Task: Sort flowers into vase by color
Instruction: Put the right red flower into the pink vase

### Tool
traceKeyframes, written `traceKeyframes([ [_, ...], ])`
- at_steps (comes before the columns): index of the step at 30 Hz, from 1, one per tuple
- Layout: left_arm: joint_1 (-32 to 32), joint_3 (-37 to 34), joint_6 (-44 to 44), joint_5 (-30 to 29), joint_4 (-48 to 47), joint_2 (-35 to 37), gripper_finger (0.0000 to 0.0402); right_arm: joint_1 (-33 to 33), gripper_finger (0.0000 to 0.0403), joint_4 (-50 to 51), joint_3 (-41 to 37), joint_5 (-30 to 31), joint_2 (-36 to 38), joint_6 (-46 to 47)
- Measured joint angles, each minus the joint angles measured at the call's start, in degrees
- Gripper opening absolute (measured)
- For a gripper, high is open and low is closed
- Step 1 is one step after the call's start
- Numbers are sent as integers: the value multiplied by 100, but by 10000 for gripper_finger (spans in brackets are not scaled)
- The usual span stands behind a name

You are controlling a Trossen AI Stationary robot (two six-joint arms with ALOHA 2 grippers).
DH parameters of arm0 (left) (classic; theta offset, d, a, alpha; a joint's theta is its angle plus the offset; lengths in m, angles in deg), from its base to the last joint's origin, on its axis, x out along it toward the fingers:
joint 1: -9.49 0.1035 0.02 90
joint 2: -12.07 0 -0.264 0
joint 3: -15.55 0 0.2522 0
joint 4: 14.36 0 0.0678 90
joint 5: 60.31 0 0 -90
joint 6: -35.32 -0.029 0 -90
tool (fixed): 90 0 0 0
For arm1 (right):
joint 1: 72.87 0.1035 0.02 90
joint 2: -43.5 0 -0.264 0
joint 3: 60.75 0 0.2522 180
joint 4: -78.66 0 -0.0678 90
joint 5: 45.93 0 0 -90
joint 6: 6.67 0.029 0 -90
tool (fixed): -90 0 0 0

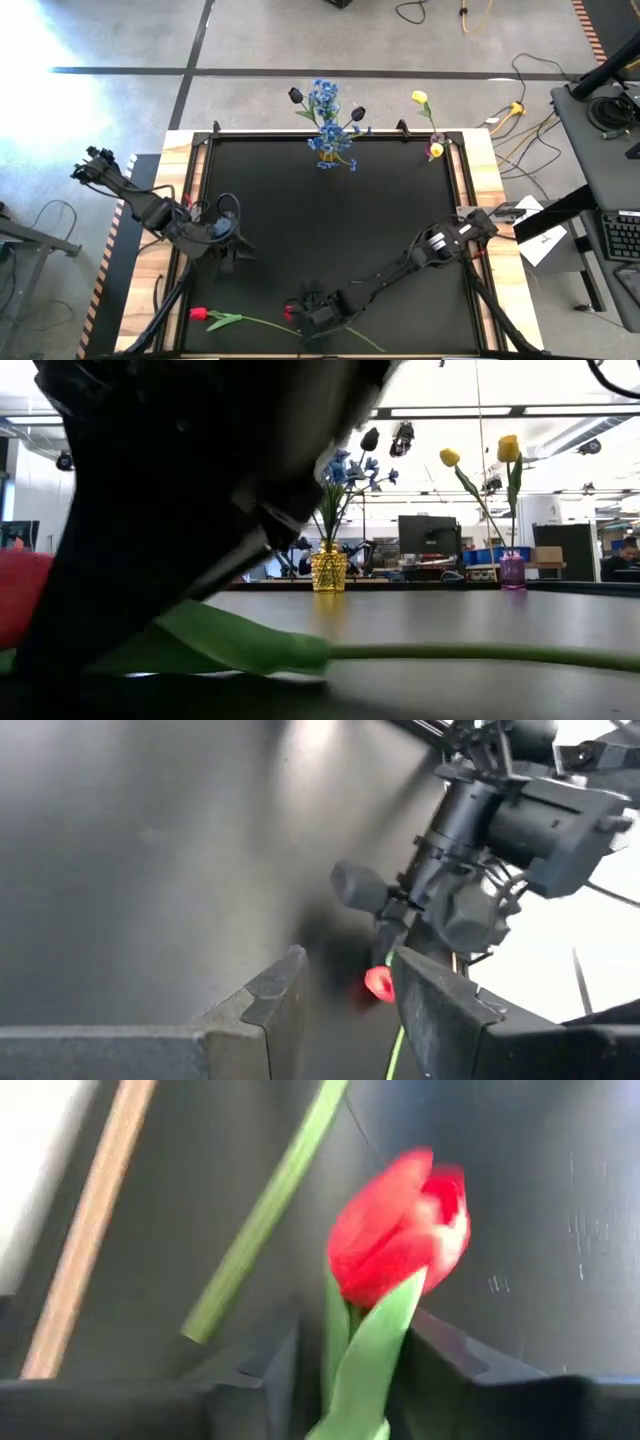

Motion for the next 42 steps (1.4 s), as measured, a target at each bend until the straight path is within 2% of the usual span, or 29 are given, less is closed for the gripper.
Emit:
traceKeyframes([
  [3, 0, 0, -2, -115, -201, 114, 136, -38, 72, 604, 397, -26, -117, -73],
  [7, 4, 0, 12, -277, -459, 363, 136, -76, 18, 968, 429, 4, -7, -265],
  [13, 4, 0, 42, -607, -778, 875, 136, -322, 13, 1118, 264, 64, 826, -631],
  [17, 0, 0, -7, -950, -868, 1159, 136, -664, 13, 866, -94, 171, 1914, -1099],
  [20, 2, 0, -95, -1255, -852, 1233, 136, -1022, 13, 335, -723, 523, 2956, -1423],
  [24, 4, -35, -233, -1575, -690, 1175, 136, -1593, 12, -642, -1768, 1467, 4543, -1731],
  [28, 18, -172, -519, -1924, -134, 924, 136, -2191, 12, -1078, -2730, 3253, 5859, -1923],
  [31, 182, -190, -767, -2020, 185, 631, 136, -2660, 12, -1405, -3145, 4492, 6510, -2497],
  [34, 572, -192, -806, -2023, 370, 351, 136, -3285, 12, -1995, -3285, 5573, 6914, -3151],
  [37, 1126, -178, -845, -1942, 517, 119, 136, -4162, 12, -2306, -3298, 6460, 7016, -3558],
  [42, 2024, -116, -1399, -1517, 1265, -189, 136, -5783, 12, -2292, -3317, 6594, 6962, -3605],
])
